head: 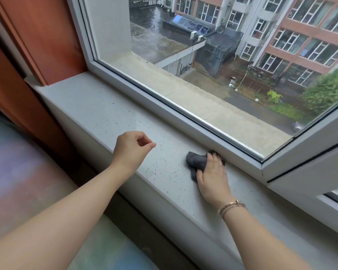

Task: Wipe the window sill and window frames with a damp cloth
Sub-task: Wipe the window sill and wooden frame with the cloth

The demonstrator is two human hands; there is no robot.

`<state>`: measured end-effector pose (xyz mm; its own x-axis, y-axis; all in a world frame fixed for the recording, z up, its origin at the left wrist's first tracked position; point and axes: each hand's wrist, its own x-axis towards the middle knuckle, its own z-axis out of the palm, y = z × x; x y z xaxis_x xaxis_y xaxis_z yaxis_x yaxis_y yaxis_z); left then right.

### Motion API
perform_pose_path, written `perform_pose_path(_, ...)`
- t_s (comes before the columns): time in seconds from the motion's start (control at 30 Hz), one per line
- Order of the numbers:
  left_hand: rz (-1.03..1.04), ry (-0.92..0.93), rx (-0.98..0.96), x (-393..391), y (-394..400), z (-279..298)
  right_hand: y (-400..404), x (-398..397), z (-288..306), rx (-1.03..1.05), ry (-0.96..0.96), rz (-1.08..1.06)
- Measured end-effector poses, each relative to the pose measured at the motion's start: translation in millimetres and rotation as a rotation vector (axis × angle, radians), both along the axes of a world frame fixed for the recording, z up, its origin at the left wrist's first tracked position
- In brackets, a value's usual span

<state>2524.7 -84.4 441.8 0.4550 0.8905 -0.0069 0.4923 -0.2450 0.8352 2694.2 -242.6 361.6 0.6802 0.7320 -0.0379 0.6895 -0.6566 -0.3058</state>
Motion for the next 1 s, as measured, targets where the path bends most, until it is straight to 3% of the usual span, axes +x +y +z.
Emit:
perform_pose_path(0.4,-0.001,-0.019,0.022,-51,58,14,103,12,10,-0.085,-0.017,0.394)
perform_pose_path(0.63,0.025,-0.007,0.041,-56,62,31,59,24,8,-0.120,-0.022,0.473)
perform_pose_path(0.83,0.199,-0.009,0.021,-49,52,26,67,33,8,-0.152,-0.024,0.529)
perform_pose_path(1.0,0.376,0.158,0.081,-61,69,11,116,33,9,-0.135,-0.004,0.607)
